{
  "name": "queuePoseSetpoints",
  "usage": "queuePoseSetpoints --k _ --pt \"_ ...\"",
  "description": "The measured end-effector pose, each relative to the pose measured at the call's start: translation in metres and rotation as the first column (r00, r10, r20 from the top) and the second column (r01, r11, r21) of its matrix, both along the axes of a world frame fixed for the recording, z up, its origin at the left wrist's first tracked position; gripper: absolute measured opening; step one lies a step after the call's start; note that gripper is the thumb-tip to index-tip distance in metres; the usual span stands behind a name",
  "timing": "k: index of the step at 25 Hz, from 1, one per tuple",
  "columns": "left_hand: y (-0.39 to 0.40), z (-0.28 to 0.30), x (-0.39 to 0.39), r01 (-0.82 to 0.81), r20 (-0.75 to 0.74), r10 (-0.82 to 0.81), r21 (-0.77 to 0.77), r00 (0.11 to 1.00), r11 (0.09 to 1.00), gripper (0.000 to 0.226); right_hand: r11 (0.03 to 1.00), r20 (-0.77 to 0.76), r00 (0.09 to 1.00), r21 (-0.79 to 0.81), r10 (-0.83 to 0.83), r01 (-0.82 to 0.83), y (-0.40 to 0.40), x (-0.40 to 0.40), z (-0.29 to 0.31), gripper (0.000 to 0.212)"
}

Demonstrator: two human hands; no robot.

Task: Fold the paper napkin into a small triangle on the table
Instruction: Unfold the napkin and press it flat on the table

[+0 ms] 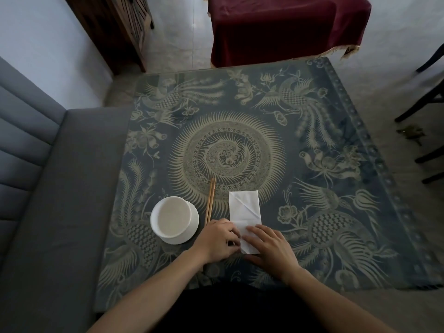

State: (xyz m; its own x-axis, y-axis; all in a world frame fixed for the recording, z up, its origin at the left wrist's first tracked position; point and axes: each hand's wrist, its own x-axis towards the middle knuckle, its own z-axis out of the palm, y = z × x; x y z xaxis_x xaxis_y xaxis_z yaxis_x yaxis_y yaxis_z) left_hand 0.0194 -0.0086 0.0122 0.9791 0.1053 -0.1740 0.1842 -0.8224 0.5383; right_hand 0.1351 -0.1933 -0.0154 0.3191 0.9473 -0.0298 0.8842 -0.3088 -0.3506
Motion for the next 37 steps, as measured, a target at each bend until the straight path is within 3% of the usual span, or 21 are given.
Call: queuePoseSetpoints --k 5,15,23,29,33,37 --pt "0.005 0.006 0.01 -0.01 -0.132 -0.001 -0.085 0.991 0.996 0.011 1.0 -0.003 1.0 0.008 -0.002 0.002 0.001 0.0 0.003 0.051" --pt "0.006 0.015 0.021 -0.035 -0.074 0.029 -0.074 0.997 0.997 0.013 0.982 -0.072 0.984 0.092 -0.162 0.168 0.014 -0.002 0.006 0.035" --pt "0.01 0.017 0.024 -0.035 -0.187 0.017 -0.096 0.982 0.995 0.013 0.961 -0.406 0.87 -0.122 -0.278 0.249 0.018 0.008 0.006 0.035" --pt "0.013 0.017 0.025 -0.062 -0.213 0.029 -0.15 0.977 0.987 0.014 0.942 -0.431 0.838 -0.168 -0.336 0.292 0.023 0.011 0.002 0.013" --pt "0.014 0.01 0.019 -0.125 -0.145 0.111 -0.095 0.983 0.988 0.019 0.933 -0.412 0.836 -0.155 -0.361 0.326 0.021 0.009 0.002 0.011" --pt "0.011 0.003 0.006 -0.152 0.053 0.148 0.085 0.988 0.985 0.008 0.874 -0.462 0.75 -0.138 -0.473 0.466 0.023 0.009 0.005 0.009"
